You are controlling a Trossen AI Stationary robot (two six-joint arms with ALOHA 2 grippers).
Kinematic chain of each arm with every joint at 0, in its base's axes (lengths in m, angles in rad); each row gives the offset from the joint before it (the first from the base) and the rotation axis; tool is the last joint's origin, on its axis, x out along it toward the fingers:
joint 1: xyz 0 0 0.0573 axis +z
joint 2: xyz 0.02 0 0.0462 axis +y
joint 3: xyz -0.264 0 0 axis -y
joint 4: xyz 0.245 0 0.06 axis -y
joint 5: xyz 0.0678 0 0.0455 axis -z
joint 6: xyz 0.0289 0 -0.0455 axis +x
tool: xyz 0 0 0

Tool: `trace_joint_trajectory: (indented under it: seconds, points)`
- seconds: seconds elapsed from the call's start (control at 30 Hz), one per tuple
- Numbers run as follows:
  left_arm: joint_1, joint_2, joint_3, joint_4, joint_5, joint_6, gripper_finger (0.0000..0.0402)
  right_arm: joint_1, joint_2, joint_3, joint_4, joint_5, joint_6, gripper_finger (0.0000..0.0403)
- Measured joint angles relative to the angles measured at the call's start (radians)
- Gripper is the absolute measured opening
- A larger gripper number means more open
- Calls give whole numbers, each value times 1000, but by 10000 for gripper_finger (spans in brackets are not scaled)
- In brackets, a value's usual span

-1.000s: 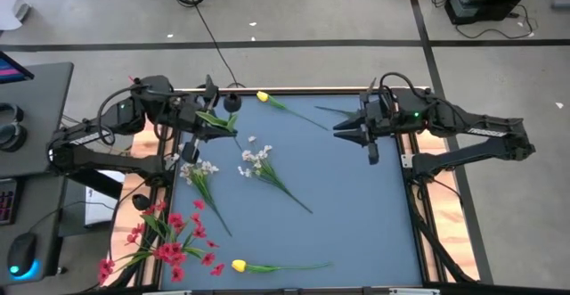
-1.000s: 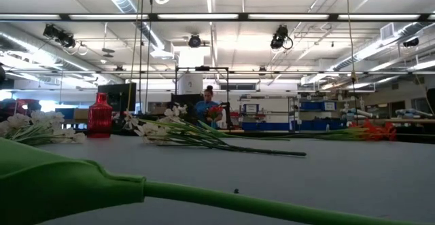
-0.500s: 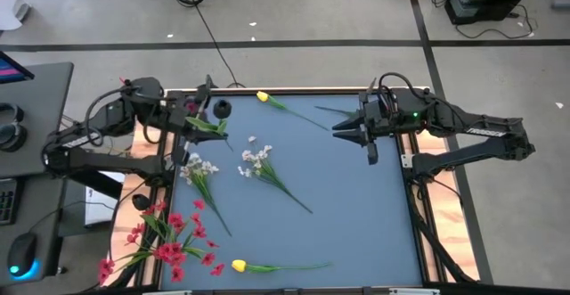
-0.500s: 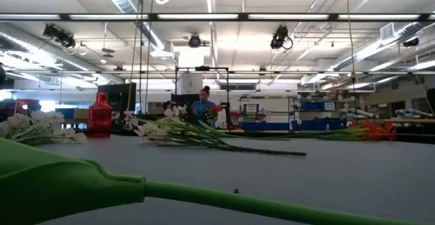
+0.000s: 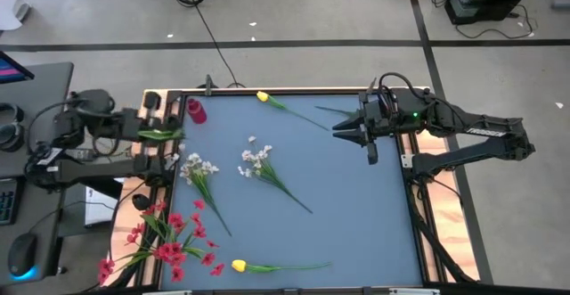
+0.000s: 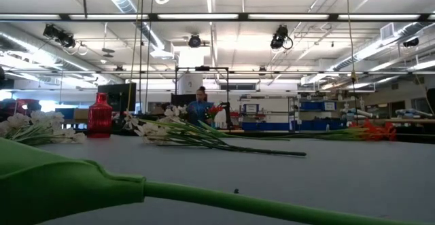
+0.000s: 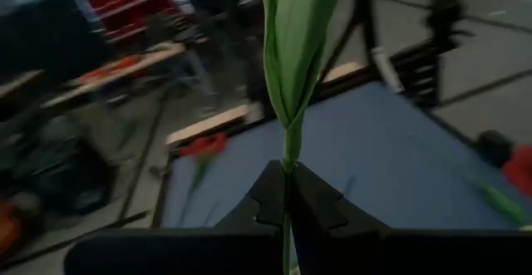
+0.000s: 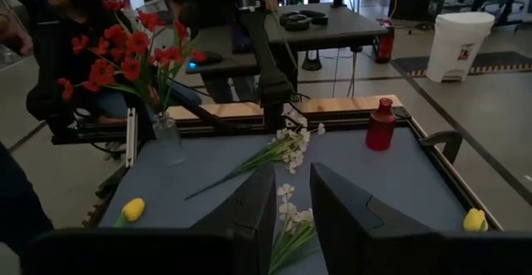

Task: Sort flowers into vase by color
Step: Put the black flower into the transparent vase

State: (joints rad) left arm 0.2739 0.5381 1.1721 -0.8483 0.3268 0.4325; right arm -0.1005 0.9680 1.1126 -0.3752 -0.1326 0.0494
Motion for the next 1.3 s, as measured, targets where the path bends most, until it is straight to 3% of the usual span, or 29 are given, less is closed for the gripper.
trace_joint_trajectory:
  seconds: [0.07,0.17,0.23,0.33,0.4,0.67,0.93,1.3]
  points:
    - [0,-25,0,-38,-4,-22,11,0,0,0,0,0,0,87]
    - [0,-38,0,-134,107,-30,11,0,0,0,0,0,0,87]
    - [-1,-38,-1,-199,243,14,11,0,0,0,0,0,0,87]
    - [-3,-46,-36,-202,558,114,11,0,0,0,0,0,0,87]
    - [-3,-60,-81,-146,660,72,10,0,0,0,0,0,0,87]
    - [-4,-186,-306,-1,798,33,3,0,0,0,0,0,0,87]
    - [-2,-270,-558,231,849,-119,3,0,0,0,0,0,0,86]
    - [-2,-287,-697,386,847,-279,3,0,0,0,7,0,0,86]
